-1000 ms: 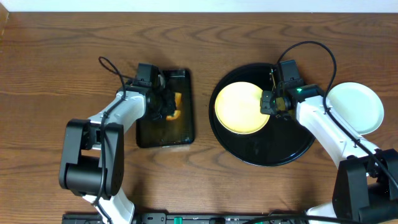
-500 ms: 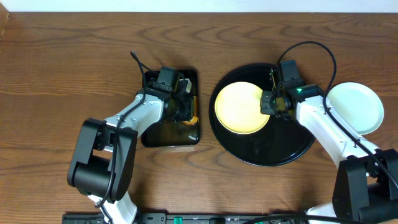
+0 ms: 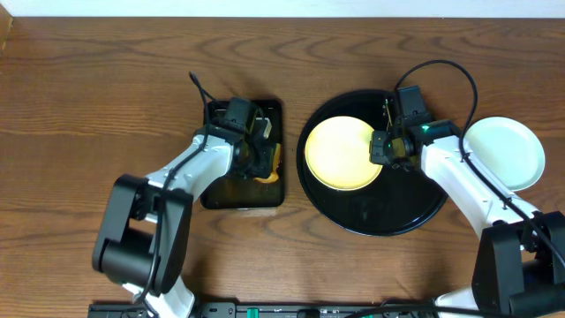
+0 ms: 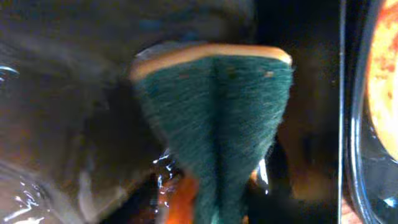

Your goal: Clean dirty plates on tray and stack at the side

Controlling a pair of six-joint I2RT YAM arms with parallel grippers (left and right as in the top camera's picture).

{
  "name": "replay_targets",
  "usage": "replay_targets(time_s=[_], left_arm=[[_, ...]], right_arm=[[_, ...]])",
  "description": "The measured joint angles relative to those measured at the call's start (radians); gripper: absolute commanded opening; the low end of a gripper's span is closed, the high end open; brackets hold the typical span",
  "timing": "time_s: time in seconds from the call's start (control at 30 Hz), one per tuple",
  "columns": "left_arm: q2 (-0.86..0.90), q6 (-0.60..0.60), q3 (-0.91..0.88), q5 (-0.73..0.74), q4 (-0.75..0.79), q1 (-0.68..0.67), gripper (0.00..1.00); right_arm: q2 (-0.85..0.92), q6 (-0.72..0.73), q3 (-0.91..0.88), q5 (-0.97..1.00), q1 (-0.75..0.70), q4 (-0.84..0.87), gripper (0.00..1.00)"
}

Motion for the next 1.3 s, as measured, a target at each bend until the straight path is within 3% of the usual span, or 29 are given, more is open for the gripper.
replay_targets(time_s=[0.13,0.4,0.63,0.97,1.0,1.1,1.3], left_arm=[[-0.082,-0.007,0.000,-0.077,-0.032,0.000,0.77],[-0.147,-0.049,0.000,-0.158,-0.073,0.000,0.79],[-0.147,-0.180,0.000,-0.298,-0.109,0.000,0.79],[-0.147,-0.224,0.000,-0.337,-0.113,0.000,0.79],[-0.147,-0.224,0.000,-0.338,-0.114,0.000,0.79],[-0.147,-0.225,0.000,-0.338,-0.114,0.000,0.79],[-0.147,-0.227,0.000,-0.338,-0.114,0.000,0.79]], right_arm=[[0.000,0.000,0.000,-0.066,-0.047,0.000,0.16],[0.016,-0.035,-0.015,-0.243,-0.173,0.001,0.22],[0.040,-0.091,-0.037,-0.358,-0.180,0.008,0.23],[0.188,-0.101,-0.038,-0.398,-0.182,0.093,0.23],[0.189,-0.101,-0.037,-0.402,-0.181,0.097,0.22],[0.196,-0.106,-0.037,-0.406,-0.181,0.105,0.01],[0.204,-0.095,-0.036,-0.411,-0.181,0.123,0.01]])
